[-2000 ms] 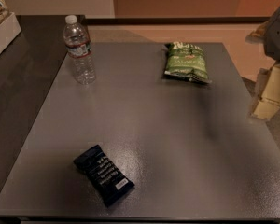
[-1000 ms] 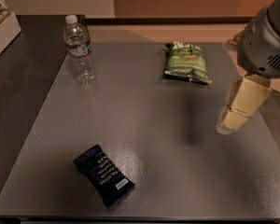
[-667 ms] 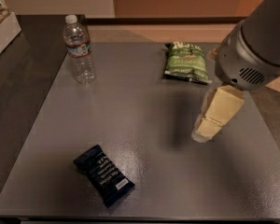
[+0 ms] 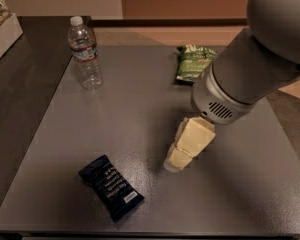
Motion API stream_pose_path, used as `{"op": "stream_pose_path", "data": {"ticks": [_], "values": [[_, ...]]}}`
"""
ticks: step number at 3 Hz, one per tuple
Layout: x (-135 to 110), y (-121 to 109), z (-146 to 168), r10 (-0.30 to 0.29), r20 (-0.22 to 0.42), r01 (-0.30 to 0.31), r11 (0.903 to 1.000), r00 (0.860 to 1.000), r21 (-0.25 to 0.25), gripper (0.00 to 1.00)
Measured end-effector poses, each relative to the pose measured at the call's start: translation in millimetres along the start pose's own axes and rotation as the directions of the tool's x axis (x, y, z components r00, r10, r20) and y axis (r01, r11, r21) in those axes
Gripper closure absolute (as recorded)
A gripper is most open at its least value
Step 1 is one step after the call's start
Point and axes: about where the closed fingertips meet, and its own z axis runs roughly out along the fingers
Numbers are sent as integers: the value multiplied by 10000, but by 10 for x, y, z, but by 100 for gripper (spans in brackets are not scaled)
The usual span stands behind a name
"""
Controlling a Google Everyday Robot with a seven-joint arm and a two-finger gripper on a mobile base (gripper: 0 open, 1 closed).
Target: Pick rxbar blueberry
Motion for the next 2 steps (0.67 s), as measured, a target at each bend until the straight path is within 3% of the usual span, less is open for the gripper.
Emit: {"op": "stream_pose_path", "data": {"ticks": [2], "values": [[-276, 408, 443, -496, 634, 542, 9959, 9968, -727, 0]]}}
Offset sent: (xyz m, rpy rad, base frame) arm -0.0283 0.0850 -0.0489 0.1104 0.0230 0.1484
